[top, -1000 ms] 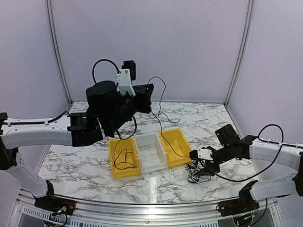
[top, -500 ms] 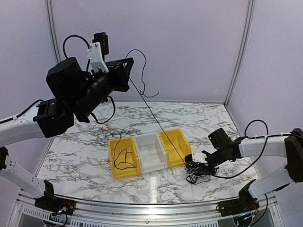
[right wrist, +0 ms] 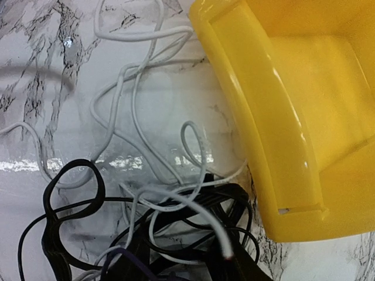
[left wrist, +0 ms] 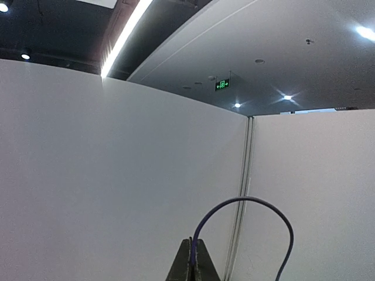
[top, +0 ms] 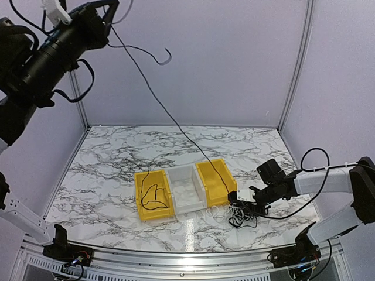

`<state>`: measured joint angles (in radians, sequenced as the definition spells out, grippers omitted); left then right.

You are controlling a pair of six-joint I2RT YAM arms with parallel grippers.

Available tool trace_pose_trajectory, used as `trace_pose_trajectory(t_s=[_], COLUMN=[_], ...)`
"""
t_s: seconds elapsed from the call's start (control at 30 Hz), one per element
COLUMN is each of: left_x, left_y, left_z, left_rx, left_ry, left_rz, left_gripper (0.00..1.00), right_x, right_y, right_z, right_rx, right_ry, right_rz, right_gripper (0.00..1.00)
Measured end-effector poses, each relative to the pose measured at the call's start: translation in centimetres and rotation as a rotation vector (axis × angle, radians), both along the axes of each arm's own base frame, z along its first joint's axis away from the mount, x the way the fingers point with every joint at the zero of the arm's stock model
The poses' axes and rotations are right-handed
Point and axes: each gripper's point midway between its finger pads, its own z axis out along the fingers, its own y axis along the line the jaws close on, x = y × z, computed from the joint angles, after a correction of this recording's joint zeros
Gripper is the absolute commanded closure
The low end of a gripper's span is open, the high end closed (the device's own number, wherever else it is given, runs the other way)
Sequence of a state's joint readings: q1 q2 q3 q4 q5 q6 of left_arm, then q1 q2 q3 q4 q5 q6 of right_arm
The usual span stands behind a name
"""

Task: Untangle the cables

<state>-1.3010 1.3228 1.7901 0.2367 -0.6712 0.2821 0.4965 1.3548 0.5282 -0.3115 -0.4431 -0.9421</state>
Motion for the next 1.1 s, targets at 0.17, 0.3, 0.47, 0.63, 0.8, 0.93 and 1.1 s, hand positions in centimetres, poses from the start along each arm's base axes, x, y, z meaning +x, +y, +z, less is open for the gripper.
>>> trace_pose_trajectory(t_s=[0.17,0.3,0.47,0.63,0.8,0.93,1.1], left_x=[-0.8,-1.0,-1.3,-1.0,-0.3,0.3,0.7], left_y=[3.3,4.4,5.8,6.8,5.4,3.4,1.6], left_z=[2.8,3.7,4.8,4.4,2.0,-0.6,-2.2], left_rx=[-0.04,-0.035,-0.039,-0.013,0.058,0.12,0.146], left_ry=[-0.039,-0.052,-0.06,-0.043,-0.008,0.023,0.045], left_rz=[0.043,0.077,0.11,0.159,0.175,0.168,0.153], left_gripper=[1.0,1.0,1.0,1.0,1.0,1.0,1.0], right_x=[0.1,0.4,1.1,1.0,2.4,3.7,3.5], right_y=[-0.1,-0.5,-1.4,-2.0,-1.8,-1.2,0.1], right_z=[-0.1,-0.1,-0.1,1.1,7.4,15.0,22.3], right_rx=[-0.006,-0.007,-0.007,-0.023,0.015,0.097,0.23], right_ry=[0.0,0.003,0.015,0.016,-0.097,-0.258,-0.355], right_rz=[-0.011,-0.033,-0.084,-0.105,-0.108,-0.105,-0.092], right_gripper=[0.62,0.62,0.6,0.49,0.41,0.38,0.41])
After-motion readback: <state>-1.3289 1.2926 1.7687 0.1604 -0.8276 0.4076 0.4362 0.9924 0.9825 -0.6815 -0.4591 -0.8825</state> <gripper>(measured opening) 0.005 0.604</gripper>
